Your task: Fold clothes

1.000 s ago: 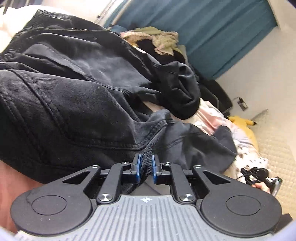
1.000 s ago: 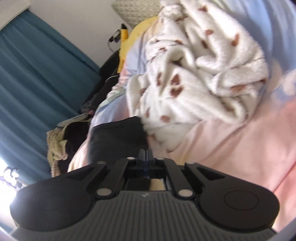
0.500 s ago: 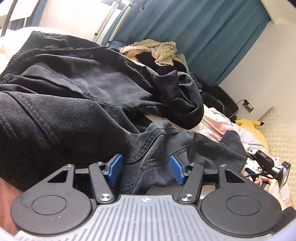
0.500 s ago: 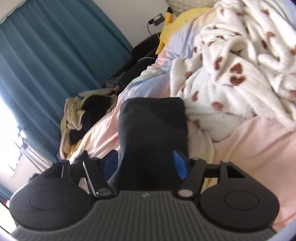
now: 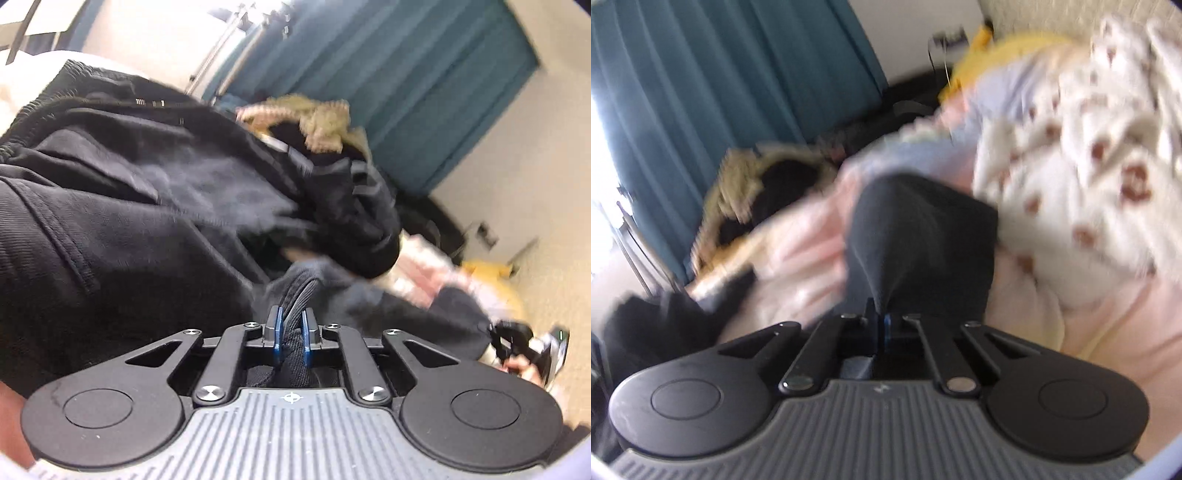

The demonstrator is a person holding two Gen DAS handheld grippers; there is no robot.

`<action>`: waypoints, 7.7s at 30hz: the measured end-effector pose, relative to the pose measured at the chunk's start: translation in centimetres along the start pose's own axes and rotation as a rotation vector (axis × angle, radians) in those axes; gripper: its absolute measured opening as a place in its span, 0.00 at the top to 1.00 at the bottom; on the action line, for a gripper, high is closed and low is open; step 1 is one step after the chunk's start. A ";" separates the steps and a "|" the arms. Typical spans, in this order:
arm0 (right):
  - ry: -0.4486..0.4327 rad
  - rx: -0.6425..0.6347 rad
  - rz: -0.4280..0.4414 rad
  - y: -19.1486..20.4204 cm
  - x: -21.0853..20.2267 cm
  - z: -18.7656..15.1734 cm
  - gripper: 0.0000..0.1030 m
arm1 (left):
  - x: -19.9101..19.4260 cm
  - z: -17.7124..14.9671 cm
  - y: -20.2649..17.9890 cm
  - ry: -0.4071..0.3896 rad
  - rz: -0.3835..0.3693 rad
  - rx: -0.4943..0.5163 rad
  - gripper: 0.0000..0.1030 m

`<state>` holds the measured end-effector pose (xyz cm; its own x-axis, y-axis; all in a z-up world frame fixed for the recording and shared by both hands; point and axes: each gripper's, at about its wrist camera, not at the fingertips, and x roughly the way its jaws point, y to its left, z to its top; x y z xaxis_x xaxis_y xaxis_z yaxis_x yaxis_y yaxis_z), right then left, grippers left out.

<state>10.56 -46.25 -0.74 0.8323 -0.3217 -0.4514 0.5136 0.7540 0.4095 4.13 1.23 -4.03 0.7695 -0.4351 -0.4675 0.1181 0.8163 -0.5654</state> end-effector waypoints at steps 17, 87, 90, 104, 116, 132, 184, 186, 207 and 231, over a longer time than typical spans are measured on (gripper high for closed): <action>0.123 0.496 -0.260 -8.6 -3.2 -2.4 0.90 | -2.1 -1.8 -2.5 0.118 -0.091 0.130 0.90; -0.222 0.069 0.159 3.8 -2.6 1.5 0.96 | 6.0 -5.7 -9.8 0.538 -0.337 0.767 0.93; -0.420 0.043 0.323 5.2 -8.3 2.6 0.96 | 5.5 -5.1 -9.7 0.530 -0.354 0.750 0.93; 0.005 0.808 -0.252 -12.9 -5.4 -3.8 0.91 | 5.4 -6.3 -9.9 0.563 -0.323 0.800 0.93; -0.054 0.577 -0.138 -12.7 -0.9 -2.4 0.38 | 4.7 -5.2 -9.5 0.491 -0.357 0.733 0.93; -0.243 0.481 -0.127 -7.5 -4.1 3.3 0.95 | 3.4 0.7 -6.5 0.338 -0.380 0.480 0.95; -0.083 0.516 -0.403 -20.7 -14.3 -2.4 0.94 | -14.9 14.6 16.2 0.033 0.152 -0.245 0.13; -0.081 0.520 -0.387 -20.5 -14.8 -2.6 0.93 | -15.6 13.6 20.1 0.041 0.174 -0.434 0.13; -0.072 0.502 -0.302 -17.6 -15.6 0.6 0.92 | -13.3 10.6 18.1 0.296 0.099 -0.694 0.10; -0.084 0.426 -0.129 -16.5 -18.9 7.3 0.97 | -12.8 13.4 16.0 0.090 0.204 -0.558 0.93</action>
<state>-12.14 -56.82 6.77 0.7612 -0.4557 -0.4615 0.6394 0.4079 0.6518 4.57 25.00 1.99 0.6830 -0.3406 -0.6461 -0.3930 0.5743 -0.7181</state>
